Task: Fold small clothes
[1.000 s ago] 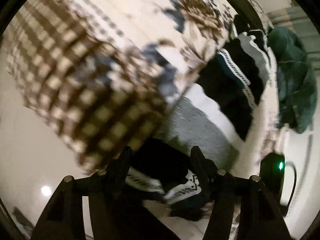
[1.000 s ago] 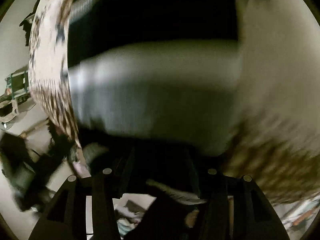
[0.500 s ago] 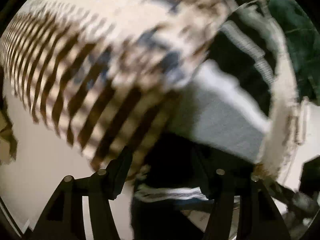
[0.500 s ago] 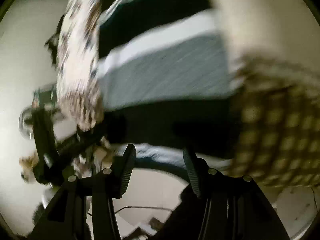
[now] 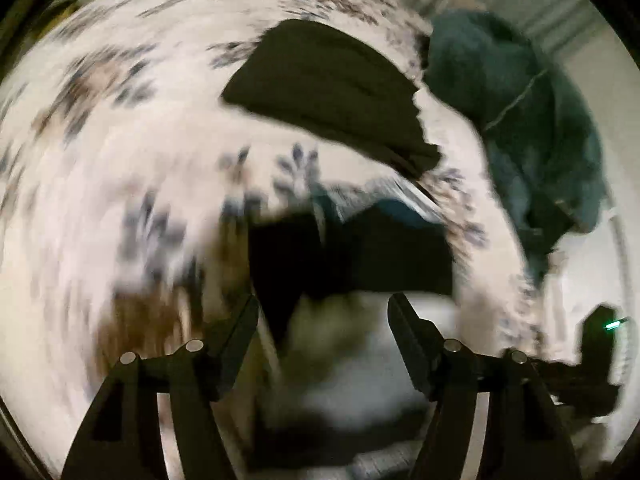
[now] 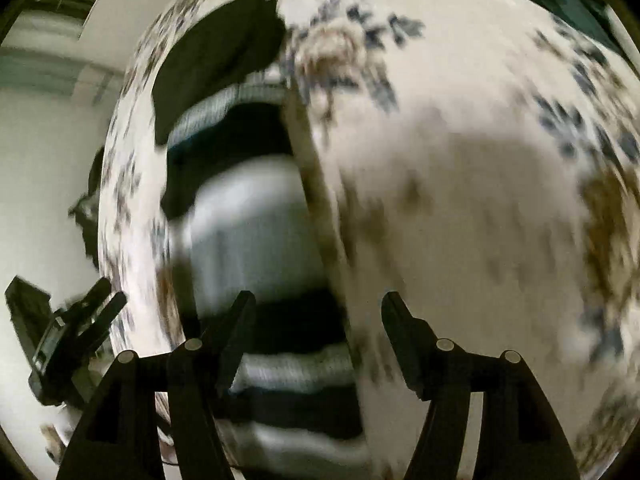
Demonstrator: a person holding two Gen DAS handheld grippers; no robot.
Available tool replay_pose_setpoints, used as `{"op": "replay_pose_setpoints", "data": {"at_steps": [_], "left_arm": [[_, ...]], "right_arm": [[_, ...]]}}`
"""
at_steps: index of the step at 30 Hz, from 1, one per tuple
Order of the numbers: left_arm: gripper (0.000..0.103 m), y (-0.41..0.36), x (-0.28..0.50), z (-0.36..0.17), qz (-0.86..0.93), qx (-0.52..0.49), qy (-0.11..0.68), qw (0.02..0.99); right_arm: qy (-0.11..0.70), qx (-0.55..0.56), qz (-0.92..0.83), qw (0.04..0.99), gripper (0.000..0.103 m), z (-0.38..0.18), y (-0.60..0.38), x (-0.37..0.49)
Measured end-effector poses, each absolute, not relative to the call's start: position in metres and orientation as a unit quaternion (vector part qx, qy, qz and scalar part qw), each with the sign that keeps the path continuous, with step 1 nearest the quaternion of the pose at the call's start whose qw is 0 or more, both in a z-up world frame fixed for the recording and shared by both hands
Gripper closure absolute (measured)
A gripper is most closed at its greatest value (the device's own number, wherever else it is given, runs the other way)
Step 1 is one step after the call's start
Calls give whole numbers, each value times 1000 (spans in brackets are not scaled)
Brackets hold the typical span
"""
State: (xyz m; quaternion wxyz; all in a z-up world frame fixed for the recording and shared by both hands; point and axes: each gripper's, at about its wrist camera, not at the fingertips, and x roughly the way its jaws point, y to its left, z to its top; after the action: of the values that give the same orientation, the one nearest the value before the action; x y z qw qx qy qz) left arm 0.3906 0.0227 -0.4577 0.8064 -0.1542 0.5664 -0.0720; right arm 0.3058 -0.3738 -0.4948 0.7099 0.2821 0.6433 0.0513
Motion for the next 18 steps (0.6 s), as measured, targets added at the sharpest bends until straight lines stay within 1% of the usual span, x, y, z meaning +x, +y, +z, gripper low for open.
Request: {"op": "replay_pose_setpoints", "data": {"at_steps": [2,4,5,6,7,8,9,10,11,13,15,18], "left_arm": [[38,27,425,-482,-67,-137,581,800],[38,31,442,-503,-67,-140,601,784],[41,33,447,-515,-79,-151,609,775],[79,33,446,-521,-88,-158,609,772],[94,33,445,-525,-95,-155,605,775],[93,32,446,-524,-101,-146,600,780],[93,31,444,-519,-109,-138,591,787],[94,32,440,-512,-117,-133,578,797],[94,34,440,-507,-120,-131,571,802],[94,39,449,-499,-126,-140,562,806],[94,39,463,-504,-129,-144,567,801],[94,46,479,-521,-122,-184,582,782]], "right_arm": [[640,303,39,705,36,-509,-369,345],[637,319,42,700,36,-523,-362,383],[639,323,43,697,36,-533,-358,402],[642,325,41,693,36,-543,-349,411],[651,332,43,681,36,-558,-342,425],[655,347,51,670,37,-568,-336,429],[655,351,55,667,68,-574,-332,432],[655,336,40,676,89,-575,-330,436],[653,329,28,682,89,-576,-330,438],[636,324,9,700,96,-572,-338,435],[623,322,-22,712,100,-568,-350,431],[628,325,-38,706,101,-571,-360,432]]}}
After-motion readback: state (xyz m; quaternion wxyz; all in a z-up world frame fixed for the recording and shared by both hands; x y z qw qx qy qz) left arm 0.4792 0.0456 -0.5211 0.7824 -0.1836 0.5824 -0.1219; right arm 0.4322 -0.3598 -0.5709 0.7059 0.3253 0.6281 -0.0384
